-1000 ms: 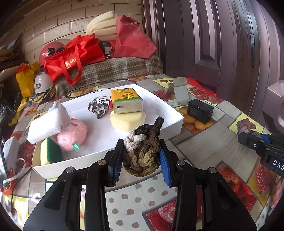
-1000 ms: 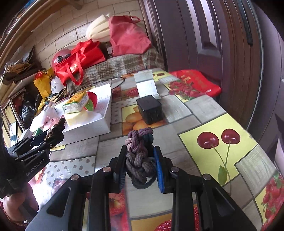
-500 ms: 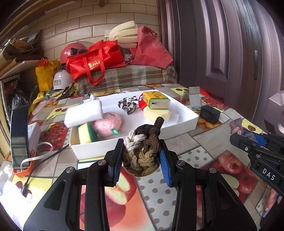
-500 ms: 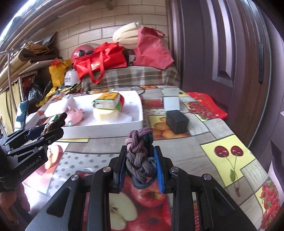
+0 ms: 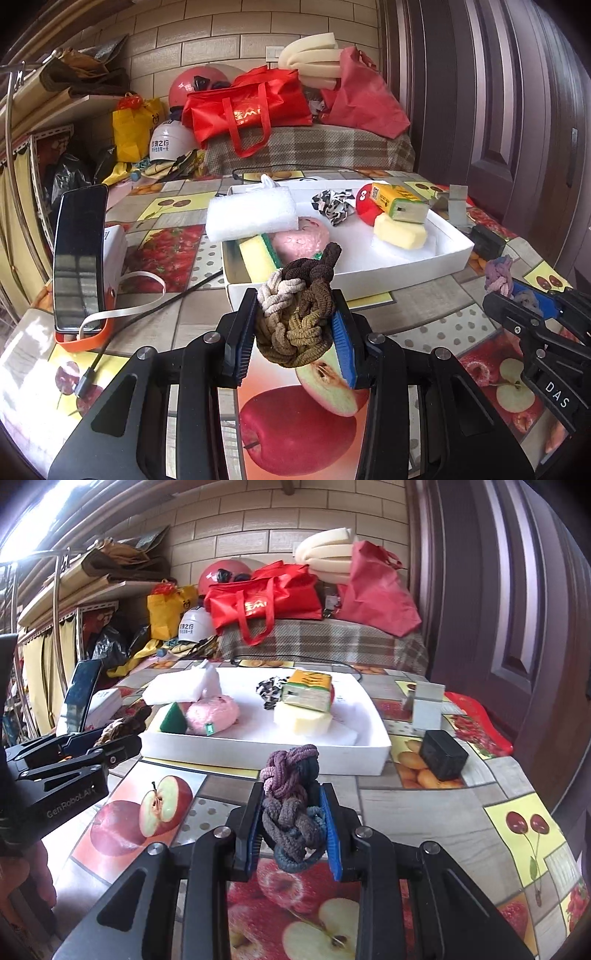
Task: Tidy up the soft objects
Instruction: 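Carry both rope knots up and over the white box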
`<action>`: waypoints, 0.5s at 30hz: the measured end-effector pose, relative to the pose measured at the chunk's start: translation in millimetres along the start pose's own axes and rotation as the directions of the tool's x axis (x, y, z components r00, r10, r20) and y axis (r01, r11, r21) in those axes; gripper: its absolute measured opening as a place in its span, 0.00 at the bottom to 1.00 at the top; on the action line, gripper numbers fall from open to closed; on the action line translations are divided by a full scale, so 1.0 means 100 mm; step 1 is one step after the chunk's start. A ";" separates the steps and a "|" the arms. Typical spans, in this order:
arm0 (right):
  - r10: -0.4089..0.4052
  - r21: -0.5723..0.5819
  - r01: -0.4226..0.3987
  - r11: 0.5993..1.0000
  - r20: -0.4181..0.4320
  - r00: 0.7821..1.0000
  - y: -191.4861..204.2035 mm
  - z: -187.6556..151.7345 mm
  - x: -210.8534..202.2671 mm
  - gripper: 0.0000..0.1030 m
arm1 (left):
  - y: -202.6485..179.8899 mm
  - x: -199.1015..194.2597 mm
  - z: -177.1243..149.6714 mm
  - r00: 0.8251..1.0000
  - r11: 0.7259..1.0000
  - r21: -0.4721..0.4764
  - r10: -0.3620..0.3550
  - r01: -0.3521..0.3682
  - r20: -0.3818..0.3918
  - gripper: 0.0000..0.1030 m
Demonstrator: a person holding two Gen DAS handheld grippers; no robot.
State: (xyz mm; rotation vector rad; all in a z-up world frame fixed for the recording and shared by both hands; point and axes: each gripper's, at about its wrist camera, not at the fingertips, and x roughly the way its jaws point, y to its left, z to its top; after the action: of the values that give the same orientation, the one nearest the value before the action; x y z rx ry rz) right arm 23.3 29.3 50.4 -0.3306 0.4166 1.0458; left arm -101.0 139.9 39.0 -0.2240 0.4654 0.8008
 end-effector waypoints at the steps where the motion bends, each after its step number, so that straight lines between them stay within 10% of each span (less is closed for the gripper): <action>1: 0.004 -0.002 -0.004 1.000 -0.002 1.000 0.01 0.01 0.02 0.28 | 0.01 0.03 0.01 1.000 1.000 0.000 0.002 -0.002 -0.005 0.36; 15: -0.009 0.017 0.009 1.000 0.026 1.000 0.05 0.30 0.48 0.29 | 0.11 0.50 0.21 0.997 1.000 -0.024 0.009 -0.011 -0.082 0.37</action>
State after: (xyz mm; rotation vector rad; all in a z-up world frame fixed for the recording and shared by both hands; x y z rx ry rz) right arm 45.5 81.7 53.4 -0.3037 0.3999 1.0364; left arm -72.2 186.3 33.3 -0.2778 0.5346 0.8096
